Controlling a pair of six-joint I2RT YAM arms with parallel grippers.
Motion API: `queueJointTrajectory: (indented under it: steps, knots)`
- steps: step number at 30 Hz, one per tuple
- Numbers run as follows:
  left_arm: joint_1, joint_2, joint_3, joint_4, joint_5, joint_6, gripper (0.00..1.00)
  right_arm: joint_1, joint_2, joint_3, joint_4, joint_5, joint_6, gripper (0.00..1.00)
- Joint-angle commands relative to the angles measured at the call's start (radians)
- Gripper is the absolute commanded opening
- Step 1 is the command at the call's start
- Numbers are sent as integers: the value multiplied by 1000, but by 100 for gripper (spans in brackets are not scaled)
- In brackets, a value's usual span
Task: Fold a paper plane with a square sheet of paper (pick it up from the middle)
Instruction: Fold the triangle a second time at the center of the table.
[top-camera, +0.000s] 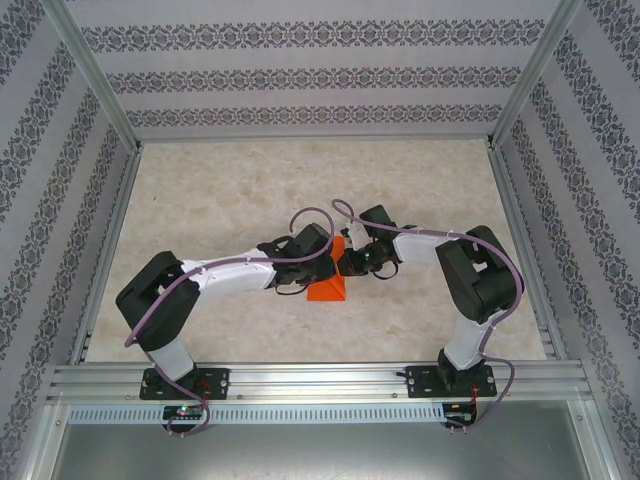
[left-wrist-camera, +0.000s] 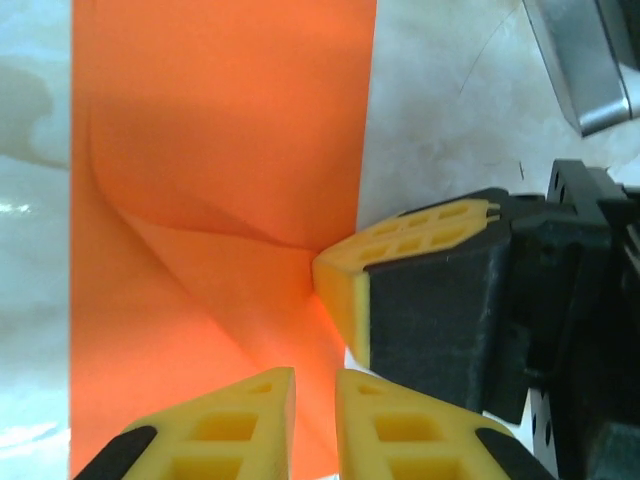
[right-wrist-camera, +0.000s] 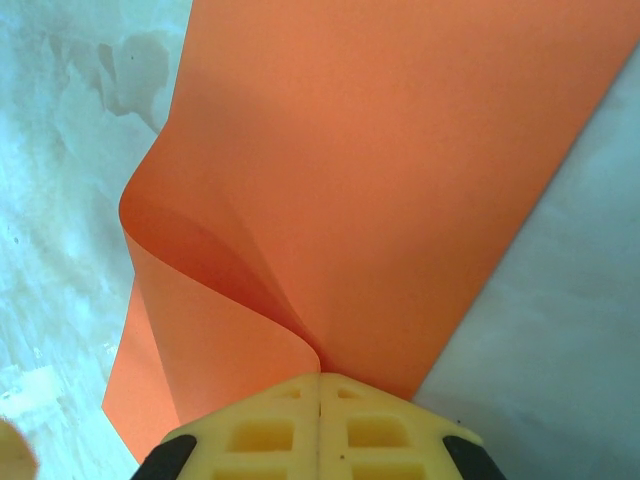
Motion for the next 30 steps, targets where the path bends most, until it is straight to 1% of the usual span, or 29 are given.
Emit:
queueJointTrajectory:
  steps: [1,10,18,25,28,30]
  knots:
    - [23,40,27,100,16,-38,19,-6,47,-7,-32,57,-21,5]
    - [37,86,26,141,20,-51,19,-6,52,-5,-36,54,-23,5]
    - [40,135,26,97,5,-61,17,-6,53,-5,-35,52,-25,5]
    - [38,149,-21,105,-7,-75,17,-6,57,1,-37,51,-25,5]
    - [38,160,-21,100,-2,-75,16,-8,57,5,-40,48,-23,7]
    - [38,165,-24,96,-3,-74,16,-12,49,13,-45,36,-15,12]
